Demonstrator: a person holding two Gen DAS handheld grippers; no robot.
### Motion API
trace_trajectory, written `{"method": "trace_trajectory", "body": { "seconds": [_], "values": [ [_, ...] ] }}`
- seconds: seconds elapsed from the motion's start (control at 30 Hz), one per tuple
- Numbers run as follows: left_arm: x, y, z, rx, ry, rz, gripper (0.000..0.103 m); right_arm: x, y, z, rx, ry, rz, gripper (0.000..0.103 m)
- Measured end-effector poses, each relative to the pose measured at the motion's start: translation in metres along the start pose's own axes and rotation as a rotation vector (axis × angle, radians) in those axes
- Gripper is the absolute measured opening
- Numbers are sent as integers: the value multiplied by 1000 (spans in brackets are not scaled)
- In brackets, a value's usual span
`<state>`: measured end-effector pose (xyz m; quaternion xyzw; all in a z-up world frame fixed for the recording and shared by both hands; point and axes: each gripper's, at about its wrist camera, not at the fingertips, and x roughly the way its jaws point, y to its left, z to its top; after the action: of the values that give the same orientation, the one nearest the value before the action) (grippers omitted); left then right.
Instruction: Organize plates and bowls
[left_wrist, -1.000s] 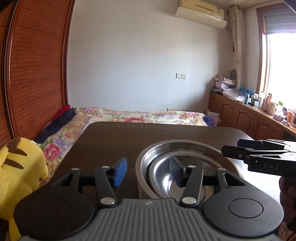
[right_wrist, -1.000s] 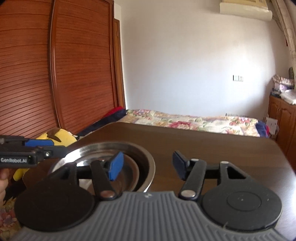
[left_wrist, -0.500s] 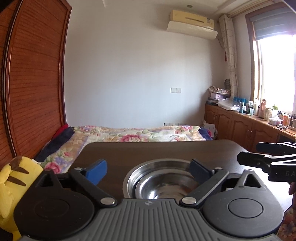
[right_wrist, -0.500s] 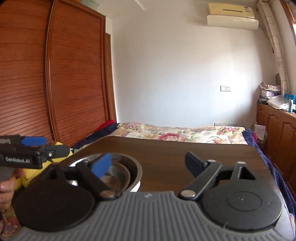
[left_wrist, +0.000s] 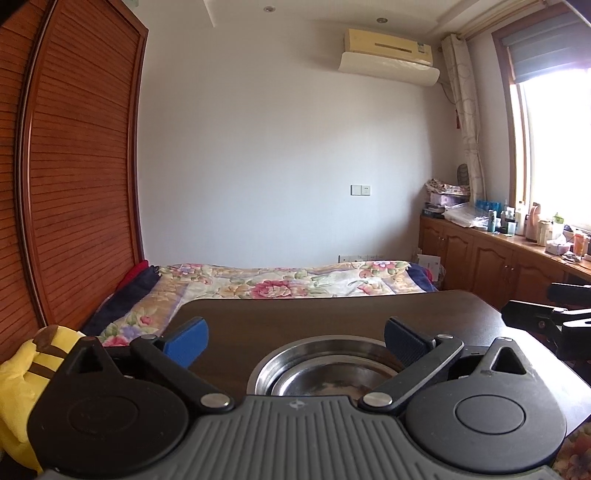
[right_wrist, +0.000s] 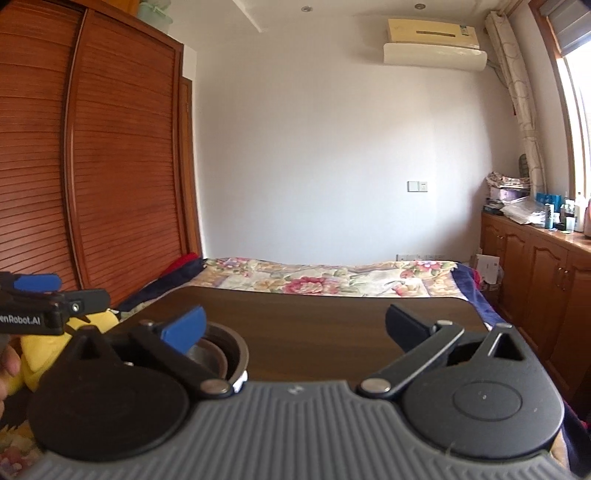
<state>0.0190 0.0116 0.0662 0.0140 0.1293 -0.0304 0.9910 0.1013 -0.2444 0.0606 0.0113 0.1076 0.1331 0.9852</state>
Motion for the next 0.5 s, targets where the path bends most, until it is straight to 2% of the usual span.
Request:
{"method": "trace_trajectory", "body": {
  "seconds": [0.3, 0.5],
  "values": [
    [-6, -5, 4, 8, -1, -9, 103, -8, -3, 1, -12, -14, -59, 103],
    [-12, -6, 3, 10, -8, -12, 103, -10, -5, -2, -5, -7, -68, 103]
  ]
}}
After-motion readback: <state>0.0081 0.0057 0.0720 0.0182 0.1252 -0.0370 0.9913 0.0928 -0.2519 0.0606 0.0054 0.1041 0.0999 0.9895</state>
